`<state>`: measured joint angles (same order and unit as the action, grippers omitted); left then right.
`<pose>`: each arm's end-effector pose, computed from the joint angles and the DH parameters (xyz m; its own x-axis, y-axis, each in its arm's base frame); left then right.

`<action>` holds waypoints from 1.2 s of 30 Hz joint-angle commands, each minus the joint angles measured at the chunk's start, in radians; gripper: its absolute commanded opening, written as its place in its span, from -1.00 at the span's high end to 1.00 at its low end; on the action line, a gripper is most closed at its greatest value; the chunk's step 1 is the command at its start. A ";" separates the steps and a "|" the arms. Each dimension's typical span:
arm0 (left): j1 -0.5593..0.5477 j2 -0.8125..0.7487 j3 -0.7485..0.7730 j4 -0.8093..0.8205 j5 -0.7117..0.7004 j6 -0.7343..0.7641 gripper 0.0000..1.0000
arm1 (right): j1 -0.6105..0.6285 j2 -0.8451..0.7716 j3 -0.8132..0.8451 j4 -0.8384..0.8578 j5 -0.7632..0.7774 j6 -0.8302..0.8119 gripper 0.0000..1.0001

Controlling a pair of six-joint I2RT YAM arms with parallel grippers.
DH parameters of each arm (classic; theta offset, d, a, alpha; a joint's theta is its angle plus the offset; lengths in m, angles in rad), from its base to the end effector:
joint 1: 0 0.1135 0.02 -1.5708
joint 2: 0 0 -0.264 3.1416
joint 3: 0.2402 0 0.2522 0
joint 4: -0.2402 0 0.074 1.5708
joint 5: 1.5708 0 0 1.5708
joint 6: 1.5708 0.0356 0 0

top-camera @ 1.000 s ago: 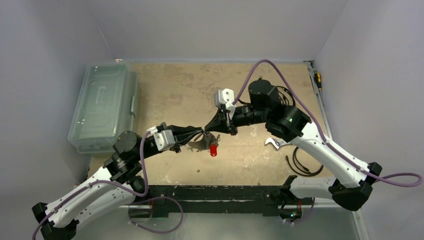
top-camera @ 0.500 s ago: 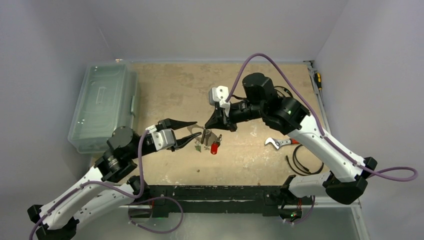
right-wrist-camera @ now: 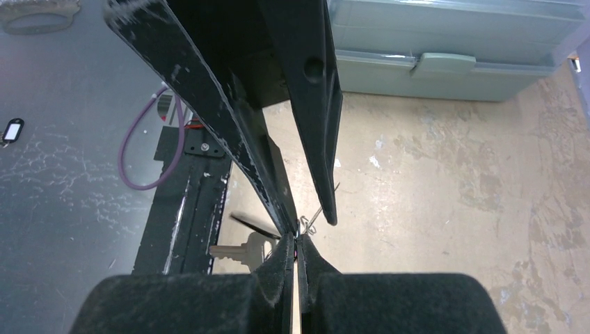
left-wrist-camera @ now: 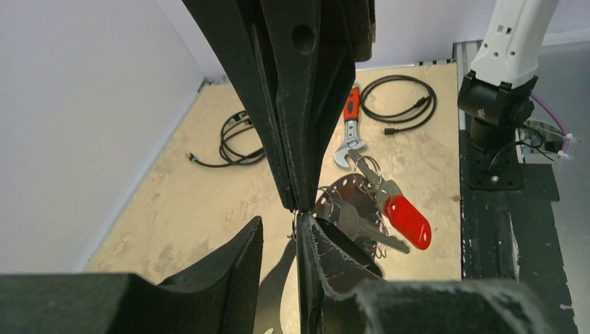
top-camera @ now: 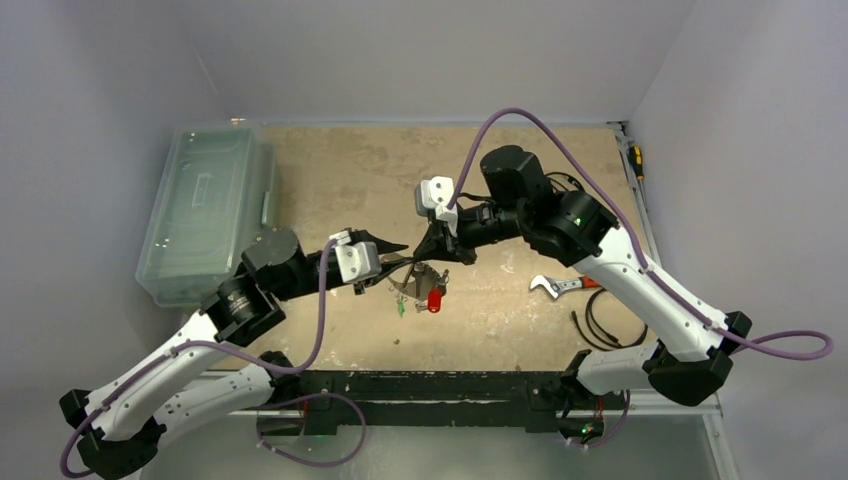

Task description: Put the keys on the keyring

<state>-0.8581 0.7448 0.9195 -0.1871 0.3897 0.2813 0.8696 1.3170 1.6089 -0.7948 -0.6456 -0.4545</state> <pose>0.0968 -0.1326 0.3928 0.2555 0.0971 -0.9619 0.9132 0.3023 0.2731 0.1519 0.2131 0.4476 0.1379 -0.3803 -0.9145 -0.9904 -0.0606 -0.1241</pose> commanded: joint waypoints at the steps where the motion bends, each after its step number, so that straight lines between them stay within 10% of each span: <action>1: 0.000 0.024 0.046 -0.006 0.025 0.015 0.57 | 0.008 -0.036 0.038 0.031 -0.025 -0.019 1.00; 36: 0.000 0.007 0.012 0.015 0.078 0.030 0.92 | 0.034 -0.036 0.016 0.045 -0.085 -0.017 1.00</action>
<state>-0.8589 0.7654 0.9253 -0.2119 0.4442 0.3000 0.8902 1.2884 1.6089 -0.7933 -0.6743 -0.4656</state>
